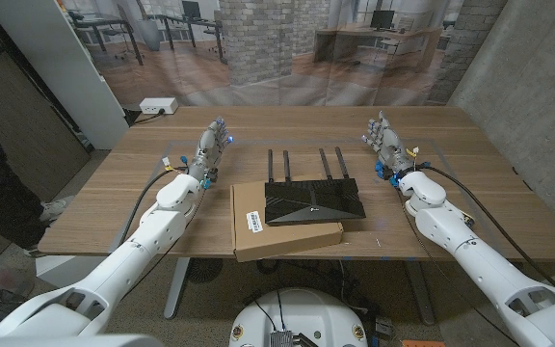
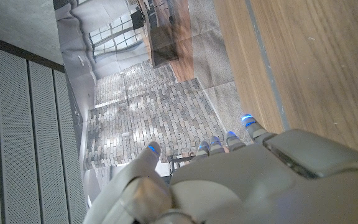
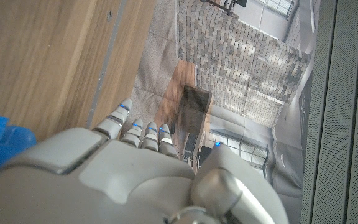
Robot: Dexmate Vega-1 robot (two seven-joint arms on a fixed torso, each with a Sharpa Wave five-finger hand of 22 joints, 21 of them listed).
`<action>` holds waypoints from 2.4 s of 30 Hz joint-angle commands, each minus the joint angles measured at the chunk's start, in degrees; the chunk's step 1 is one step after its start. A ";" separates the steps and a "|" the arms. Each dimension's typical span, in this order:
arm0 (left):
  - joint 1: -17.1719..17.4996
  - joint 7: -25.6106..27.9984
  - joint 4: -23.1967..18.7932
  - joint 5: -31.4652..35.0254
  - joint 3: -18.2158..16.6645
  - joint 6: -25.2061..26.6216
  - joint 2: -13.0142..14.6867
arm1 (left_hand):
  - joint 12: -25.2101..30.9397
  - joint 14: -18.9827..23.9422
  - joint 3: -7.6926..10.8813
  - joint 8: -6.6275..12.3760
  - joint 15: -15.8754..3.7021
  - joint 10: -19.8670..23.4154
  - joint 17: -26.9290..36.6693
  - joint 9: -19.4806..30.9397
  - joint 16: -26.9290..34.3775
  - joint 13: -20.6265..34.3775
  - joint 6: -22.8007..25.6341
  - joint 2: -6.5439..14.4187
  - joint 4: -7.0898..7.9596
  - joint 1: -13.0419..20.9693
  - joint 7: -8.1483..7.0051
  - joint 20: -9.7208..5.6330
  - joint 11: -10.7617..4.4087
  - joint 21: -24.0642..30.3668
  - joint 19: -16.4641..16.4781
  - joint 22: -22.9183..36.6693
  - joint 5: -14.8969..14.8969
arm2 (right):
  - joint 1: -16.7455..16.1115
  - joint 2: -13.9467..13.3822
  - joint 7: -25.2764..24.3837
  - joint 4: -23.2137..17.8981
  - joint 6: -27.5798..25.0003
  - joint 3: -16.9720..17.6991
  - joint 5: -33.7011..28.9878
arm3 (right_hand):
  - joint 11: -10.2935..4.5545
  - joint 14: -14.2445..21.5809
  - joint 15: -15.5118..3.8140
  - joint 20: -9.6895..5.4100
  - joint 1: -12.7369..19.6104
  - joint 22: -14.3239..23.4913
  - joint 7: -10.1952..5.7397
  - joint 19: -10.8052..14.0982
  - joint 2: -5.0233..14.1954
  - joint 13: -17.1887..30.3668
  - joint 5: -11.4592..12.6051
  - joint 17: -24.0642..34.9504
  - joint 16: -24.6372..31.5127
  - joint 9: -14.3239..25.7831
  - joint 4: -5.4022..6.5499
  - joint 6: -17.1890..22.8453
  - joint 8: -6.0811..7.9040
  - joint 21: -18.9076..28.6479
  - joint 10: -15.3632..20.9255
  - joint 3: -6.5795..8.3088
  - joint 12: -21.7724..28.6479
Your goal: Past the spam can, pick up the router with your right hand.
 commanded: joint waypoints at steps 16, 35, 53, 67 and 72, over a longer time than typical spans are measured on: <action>0.27 -9.66 2.36 13.43 -13.84 5.27 -11.42 | 0.35 -8.50 0.18 0.30 0.15 -4.27 0.30 0.17 0.25 0.31 -2.77 2.33 -0.07 -0.06 0.01 -0.01 -0.10 0.05 -2.68 0.22 0.41 | -2.24 20.90 15.34 -3.46 -8.60 25.97 -25.95 | 1.27 -0.38 0.74 0.56 1.50 0.07 1.16 0.66 -1.02 0.20 0.26 -0.06 0.40 0.06 -0.69 -0.84 0.14 0.48 -0.26 0.20 0.14; -0.54 -13.56 3.99 17.80 -18.69 5.91 -15.35 | 0.45 -8.33 0.03 0.36 0.68 -4.01 0.30 0.18 0.31 0.32 -2.65 2.33 -0.09 -0.05 0.24 0.47 0.13 -0.17 -2.65 0.23 0.45 | -3.63 23.83 20.04 -10.20 -12.23 30.11 -31.62 | 2.19 0.60 1.70 1.35 3.36 0.07 1.99 1.43 -2.01 0.23 0.25 -0.11 0.61 0.06 -2.34 -0.35 0.49 0.67 0.63 0.47 0.50; -0.78 -15.48 4.73 19.59 -20.98 6.03 -17.03 | 0.59 -7.98 -0.12 0.49 1.21 -3.54 0.31 0.20 0.39 0.31 -2.25 2.27 -0.13 -0.05 0.40 0.76 0.33 -0.33 -2.49 0.24 0.48 | -4.73 24.22 22.53 -14.91 -16.02 31.90 -32.63 | 2.72 1.30 2.10 1.54 4.51 0.09 2.53 1.97 -2.10 0.25 0.12 -0.10 0.70 0.08 -3.23 0.35 0.71 0.76 1.32 0.81 0.64; -0.38 -16.21 4.21 20.22 -21.99 6.53 -17.47 | 0.59 -7.87 -0.23 0.50 1.26 -3.40 0.31 0.21 0.37 0.30 -2.10 2.26 -0.16 -0.03 0.42 0.90 0.42 -0.46 -2.32 0.24 0.50 | -5.08 23.16 25.46 -17.73 -20.64 32.78 -31.82 | 3.16 1.66 2.49 1.84 5.69 0.10 2.63 2.45 -1.86 0.28 -0.03 -0.08 0.68 0.09 -4.06 0.68 0.78 0.83 1.81 1.33 0.71; -0.25 -16.45 4.02 20.38 -22.16 6.67 -17.52 | 0.58 -7.85 -0.26 0.48 1.27 -3.41 0.31 0.22 0.36 0.30 -2.11 2.26 -0.17 -0.02 0.43 0.86 0.46 -0.52 -2.31 0.24 0.51 | -5.41 22.59 26.24 -18.91 -22.53 33.13 -31.68 | 3.35 1.90 2.53 1.92 6.00 0.10 2.71 2.58 -1.79 0.29 -0.10 -0.08 0.73 0.10 -4.28 0.77 0.79 0.85 1.98 1.47 0.74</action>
